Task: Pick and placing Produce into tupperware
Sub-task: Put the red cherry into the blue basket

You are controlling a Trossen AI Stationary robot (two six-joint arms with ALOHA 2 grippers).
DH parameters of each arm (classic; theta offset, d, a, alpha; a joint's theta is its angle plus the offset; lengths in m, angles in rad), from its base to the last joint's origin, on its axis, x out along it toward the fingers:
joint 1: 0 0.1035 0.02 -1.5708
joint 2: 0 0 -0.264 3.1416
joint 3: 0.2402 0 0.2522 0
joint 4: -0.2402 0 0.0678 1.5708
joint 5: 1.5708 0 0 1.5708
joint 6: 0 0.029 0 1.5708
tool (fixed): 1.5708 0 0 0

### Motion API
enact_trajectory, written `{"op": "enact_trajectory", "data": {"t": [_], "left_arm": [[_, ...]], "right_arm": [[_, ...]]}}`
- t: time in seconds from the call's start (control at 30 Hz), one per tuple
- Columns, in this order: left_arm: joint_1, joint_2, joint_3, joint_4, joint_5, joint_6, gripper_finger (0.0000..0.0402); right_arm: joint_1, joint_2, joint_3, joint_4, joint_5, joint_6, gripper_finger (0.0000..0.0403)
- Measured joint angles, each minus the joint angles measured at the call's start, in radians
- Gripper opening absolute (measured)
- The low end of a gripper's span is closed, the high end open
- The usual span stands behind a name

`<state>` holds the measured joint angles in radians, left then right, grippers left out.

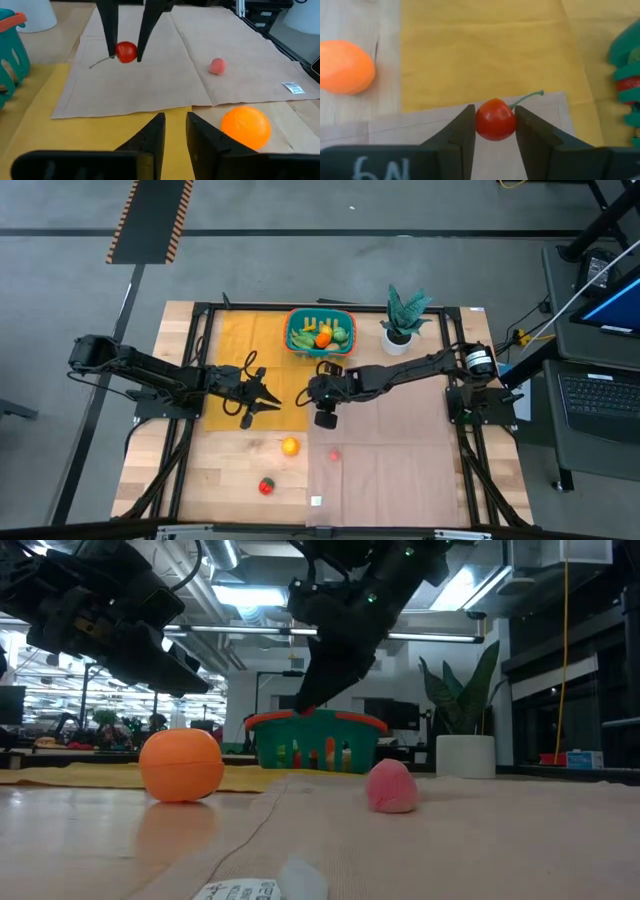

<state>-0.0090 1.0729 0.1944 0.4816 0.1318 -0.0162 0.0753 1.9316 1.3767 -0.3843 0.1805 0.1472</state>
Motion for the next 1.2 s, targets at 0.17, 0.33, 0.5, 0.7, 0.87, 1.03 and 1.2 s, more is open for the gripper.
{"op": "enact_trajectory", "data": {"t": [0.17, 0.33, 0.5, 0.7, 0.87, 1.03, 1.2], "left_arm": [[0.0, 0.0, 0.0, 0.0, 0.0, 0.0, 0.0079], [0.0, 0.0, 0.0, 0.0, 0.0, 0.0, 0.0086], [0.0, 0.0, 0.0, 0.0, 0.0, -0.001, 0.0084], [0.0, 0.0, 0.0, 0.0, 0.0, -0.001, 0.007], [0.0, 0.0, 0.0, 0.0, 0.0, -0.005, 0.0058], [0.0, 0.0, 0.0, 0.001, 0.0, -0.004, 0.0046], [0.0, 0.0, 0.0, 0.001, 0.0, -0.005, 0.0034]], "right_arm": [[-0.01, 0.0, 0.0, -0.004, -0.027, 0.004, 0.0118], [-0.014, 0.0, 0.0, -0.003, -0.044, 0.026, 0.0123], [-0.017, 0.001, 0.0, 0.01, -0.043, 0.004, 0.0118], [-0.032, -0.024, -0.009, 0.023, -0.043, -0.019, 0.012], [-0.051, -0.078, -0.055, 0.042, -0.039, -0.038, 0.0118], [-0.057, -0.155, -0.193, 0.205, -0.034, -0.029, 0.0118], [-0.058, -0.251, -0.376, 0.431, -0.015, -0.02, 0.0118]]}}
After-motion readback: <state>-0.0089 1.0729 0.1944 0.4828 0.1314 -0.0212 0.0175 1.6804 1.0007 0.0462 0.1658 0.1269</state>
